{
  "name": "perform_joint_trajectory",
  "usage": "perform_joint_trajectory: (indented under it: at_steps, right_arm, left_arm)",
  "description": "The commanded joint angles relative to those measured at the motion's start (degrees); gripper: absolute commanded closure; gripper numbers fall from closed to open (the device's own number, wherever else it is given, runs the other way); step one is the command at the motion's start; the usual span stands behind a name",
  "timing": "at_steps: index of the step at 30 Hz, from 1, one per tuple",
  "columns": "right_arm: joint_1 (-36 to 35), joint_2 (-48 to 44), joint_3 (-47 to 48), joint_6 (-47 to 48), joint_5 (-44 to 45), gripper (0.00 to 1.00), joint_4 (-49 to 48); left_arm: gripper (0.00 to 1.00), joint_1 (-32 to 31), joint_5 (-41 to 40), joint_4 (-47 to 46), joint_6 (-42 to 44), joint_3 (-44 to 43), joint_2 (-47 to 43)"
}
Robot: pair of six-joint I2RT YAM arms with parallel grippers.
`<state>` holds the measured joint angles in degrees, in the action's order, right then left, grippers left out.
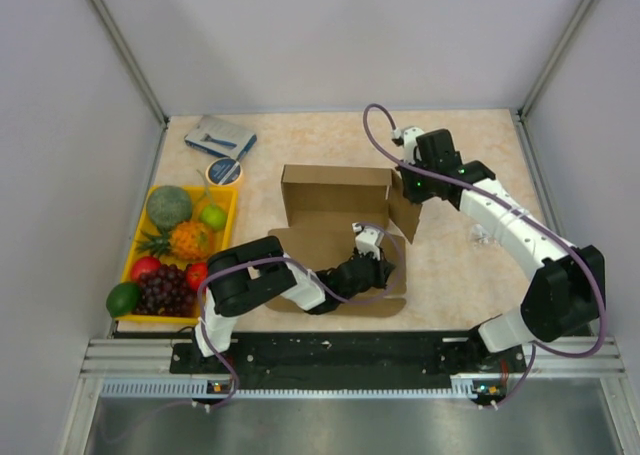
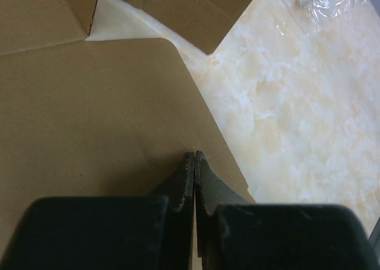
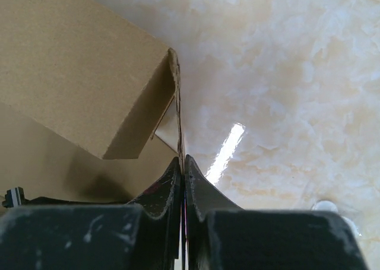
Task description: Fold the paper box
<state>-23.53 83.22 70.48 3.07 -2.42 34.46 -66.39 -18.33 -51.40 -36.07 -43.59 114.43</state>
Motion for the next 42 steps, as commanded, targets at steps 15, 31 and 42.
perform_joint_trajectory:
  at_steps: [15,31,42]
  right_arm:
    - [-3.9,1.9,3.8,-41.8,11.4,1.00,10.2]
    - [-7.1,4.1,4.1,-48.4,16.8,0.98,10.5]
    - [-7.1,4.3,5.9,-46.5,15.2,0.98,10.7]
  left_arm:
    - [1.00,0.4,-1.0,-2.4,-3.2,1.2,0.7]
    - [0.19,0.4,2.4,-9.4,16.3,7.7,-13.4]
    - [0.19,3.7,-7.8,0.2,21.1,-3.6,-9.6]
